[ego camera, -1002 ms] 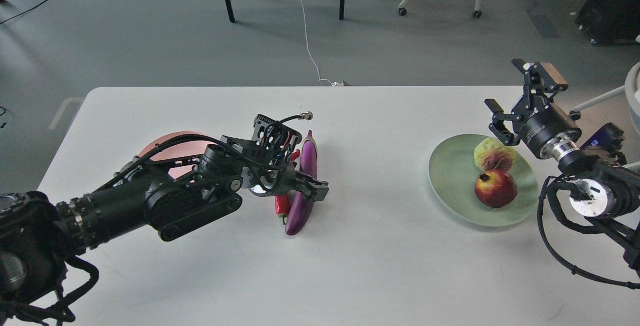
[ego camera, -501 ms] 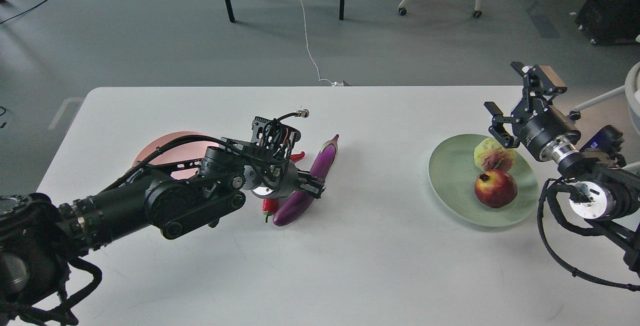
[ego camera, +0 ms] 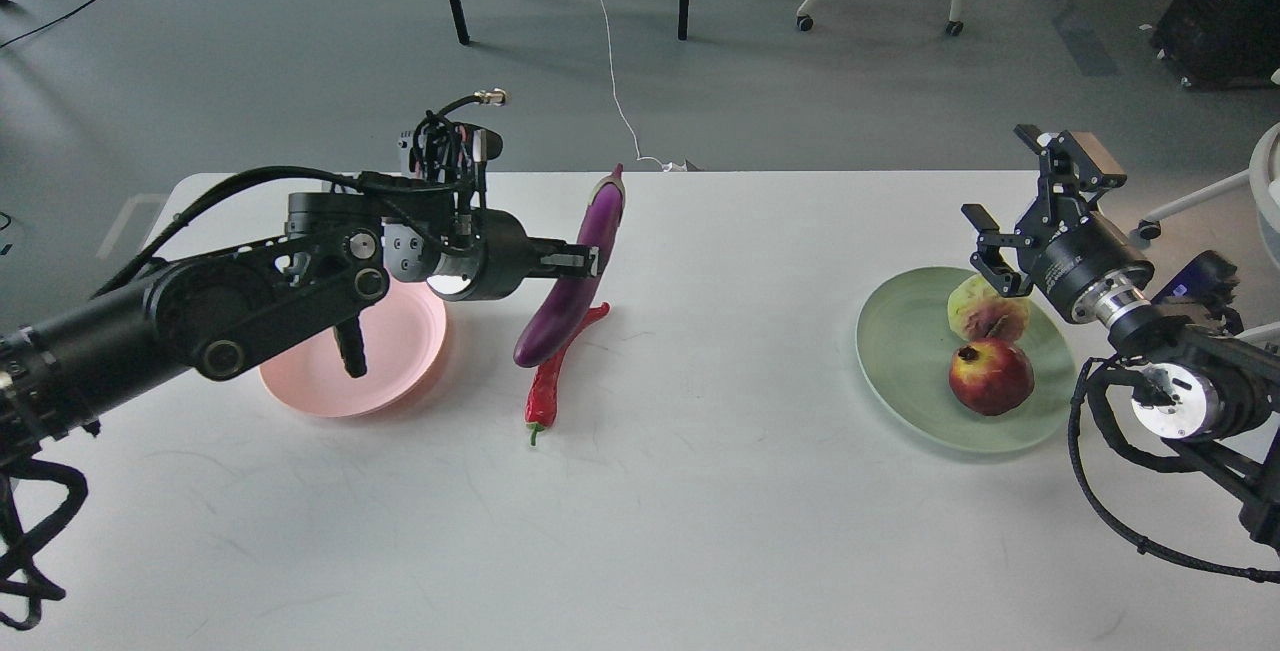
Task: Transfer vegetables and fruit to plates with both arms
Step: 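Lift the eggplant and lower it onto the pink plate, then release the eggplant and raise the left gripper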
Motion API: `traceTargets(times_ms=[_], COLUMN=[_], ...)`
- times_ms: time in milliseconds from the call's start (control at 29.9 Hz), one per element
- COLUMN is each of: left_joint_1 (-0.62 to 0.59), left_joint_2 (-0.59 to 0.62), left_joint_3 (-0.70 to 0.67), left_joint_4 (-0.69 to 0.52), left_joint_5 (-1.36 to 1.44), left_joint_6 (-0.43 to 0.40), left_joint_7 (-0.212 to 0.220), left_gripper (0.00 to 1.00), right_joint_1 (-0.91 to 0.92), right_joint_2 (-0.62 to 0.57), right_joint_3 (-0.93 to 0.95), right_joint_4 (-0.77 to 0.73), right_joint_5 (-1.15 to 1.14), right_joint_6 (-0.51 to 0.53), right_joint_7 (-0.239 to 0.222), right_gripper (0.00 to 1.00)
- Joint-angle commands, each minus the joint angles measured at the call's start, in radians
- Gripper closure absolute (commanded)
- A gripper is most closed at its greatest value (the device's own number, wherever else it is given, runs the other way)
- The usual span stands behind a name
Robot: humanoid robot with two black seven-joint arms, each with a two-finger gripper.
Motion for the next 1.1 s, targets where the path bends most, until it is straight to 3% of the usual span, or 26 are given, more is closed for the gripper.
traceTargets(times_ms=[0,100,167,301,501,635,735,802,969,1069], left_joint_1=[0.028,0.068,0.099,0.134,0.139,0.13,0.125,0.12,0.053,-0.008], left_joint_2=[0.164,0.253,0.275,0.283,0.266,0.267,0.269,0.27,0.272,0.266], left_joint_3=[0.066,0.113,0.113,0.113,0.111,0.11,0.105,0.103,0.102,0.099], left_joint_4=[0.007,0.016,0.035,0.09,0.164,0.167,0.167,0.167,0.162,0.151], left_joint_5=[0.048,0.131,0.183,0.209,0.211,0.211,0.211,0.209,0.205,0.206], left_joint_6=[0.0,0.0,0.0,0.0,0.0,0.004,0.017,0.036,0.034,0.047], left_joint_7=[-0.085,-0.186,-0.225,-0.253,-0.303,-0.311,-0.315,-0.322,-0.355,-0.42], left_gripper=[0.85,0.84,0.83,0.81,0.63,0.48,0.15,0.03,0.02,0.02], right_joint_1=[0.0,0.0,0.0,0.0,0.0,-0.001,0.0,0.0,-0.001,-0.001], right_joint_2=[0.002,0.011,0.013,0.014,0.013,0.014,0.013,0.013,0.013,0.011], right_joint_3=[-0.002,0.0,-0.003,-0.008,-0.009,-0.009,-0.011,-0.011,-0.011,-0.012], right_joint_4=[0.0,-0.001,0.0,0.0,0.0,0.0,0.0,0.0,0.002,0.002], right_joint_5=[0.0,0.0,0.0,0.0,0.0,0.0,0.0,0.0,0.0,-0.001], right_joint_6=[0.0,-0.001,-0.001,-0.001,-0.001,-0.001,-0.001,-0.001,-0.001,-0.001], right_joint_7=[0.0,0.0,0.0,0.0,0.0,0.0,0.0,0.0,0.0,0.0], right_gripper=[0.01,0.01,0.01,0.01,0.01,0.01,0.01,0.01,0.01,0.01])
